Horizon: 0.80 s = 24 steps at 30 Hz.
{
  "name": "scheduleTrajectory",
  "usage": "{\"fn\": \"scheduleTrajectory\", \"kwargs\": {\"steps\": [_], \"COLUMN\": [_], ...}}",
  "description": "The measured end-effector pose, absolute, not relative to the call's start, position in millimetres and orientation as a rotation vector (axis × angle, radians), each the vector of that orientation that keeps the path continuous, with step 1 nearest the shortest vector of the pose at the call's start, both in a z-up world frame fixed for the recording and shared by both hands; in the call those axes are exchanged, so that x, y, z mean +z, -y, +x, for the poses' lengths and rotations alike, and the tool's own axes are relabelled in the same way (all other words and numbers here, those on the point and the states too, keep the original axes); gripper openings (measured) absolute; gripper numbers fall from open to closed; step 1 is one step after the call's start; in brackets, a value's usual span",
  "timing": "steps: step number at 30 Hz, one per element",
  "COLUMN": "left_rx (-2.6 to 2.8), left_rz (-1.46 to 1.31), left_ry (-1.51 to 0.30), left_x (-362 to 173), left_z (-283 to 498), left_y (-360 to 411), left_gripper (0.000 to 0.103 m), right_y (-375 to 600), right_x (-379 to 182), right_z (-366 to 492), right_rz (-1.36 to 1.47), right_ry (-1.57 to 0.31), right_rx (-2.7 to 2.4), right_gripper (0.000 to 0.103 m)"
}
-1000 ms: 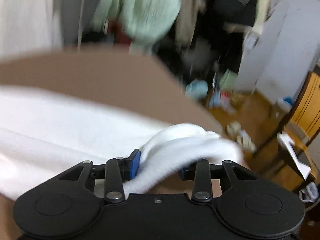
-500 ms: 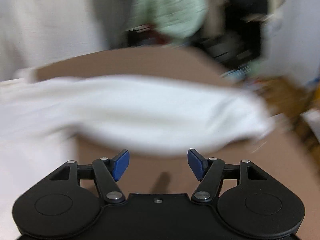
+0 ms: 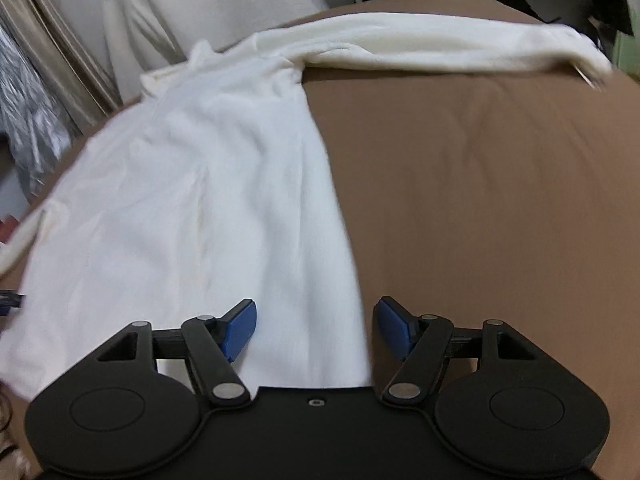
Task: Fold clothes
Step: 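Pinch the fleece hem with the right gripper while the left gripper pinches the body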
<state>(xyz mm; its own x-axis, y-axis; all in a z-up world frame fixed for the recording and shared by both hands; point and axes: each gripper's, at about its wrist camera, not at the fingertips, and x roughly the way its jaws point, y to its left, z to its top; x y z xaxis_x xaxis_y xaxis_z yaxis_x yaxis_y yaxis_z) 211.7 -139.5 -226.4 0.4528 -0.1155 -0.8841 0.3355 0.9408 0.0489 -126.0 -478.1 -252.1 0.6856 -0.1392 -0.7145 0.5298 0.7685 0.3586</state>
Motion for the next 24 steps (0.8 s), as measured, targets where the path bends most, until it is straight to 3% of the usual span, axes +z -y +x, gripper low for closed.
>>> {"fn": "scheduleTrajectory", "kwargs": {"steps": [4,8,9,10,12,17,20,21,22,23,24], "left_rx": [-0.27,-0.067,-0.042,-0.054,-0.124,-0.135,-0.142,-0.159,-0.191,-0.234,-0.272], "left_rz": [0.178,0.132,0.126,0.124,0.115,0.051,0.054,0.062,0.077,0.097,0.11], "left_ry": [-1.048,-0.858,-0.852,-0.906,-1.076,-1.071,-1.054,-1.047,-1.039,-1.031,-1.04], "left_x": [-217,-195,-195,-202,-225,-232,-231,-230,-226,-219,-210], "left_z": [213,194,194,198,207,198,193,191,190,188,188], "left_y": [126,101,96,94,92,87,91,95,99,103,107], "left_gripper": [0.103,0.103,0.103,0.103,0.103,0.103,0.102,0.088,0.055,0.032,0.004], "right_y": [456,468,469,469,466,459,462,461,460,459,460], "right_x": [-257,-255,-255,-256,-257,-261,-265,-267,-267,-267,-266], "right_z": [-142,-125,-122,-121,-120,-130,-133,-134,-134,-132,-129], "right_rz": [0.622,0.686,0.68,0.677,0.684,0.74,0.749,0.745,0.726,0.702,0.679], "right_ry": [-0.662,-0.628,-0.611,-0.595,-0.563,-0.5,-0.495,-0.497,-0.509,-0.527,-0.549], "right_rx": [-0.395,-0.425,-0.449,-0.479,-0.524,-0.527,-0.513,-0.511,-0.498,-0.48,-0.465], "right_gripper": [0.074,0.074,0.064,0.042,0.015,0.015,0.03,0.033,0.033,0.033,0.018]}}
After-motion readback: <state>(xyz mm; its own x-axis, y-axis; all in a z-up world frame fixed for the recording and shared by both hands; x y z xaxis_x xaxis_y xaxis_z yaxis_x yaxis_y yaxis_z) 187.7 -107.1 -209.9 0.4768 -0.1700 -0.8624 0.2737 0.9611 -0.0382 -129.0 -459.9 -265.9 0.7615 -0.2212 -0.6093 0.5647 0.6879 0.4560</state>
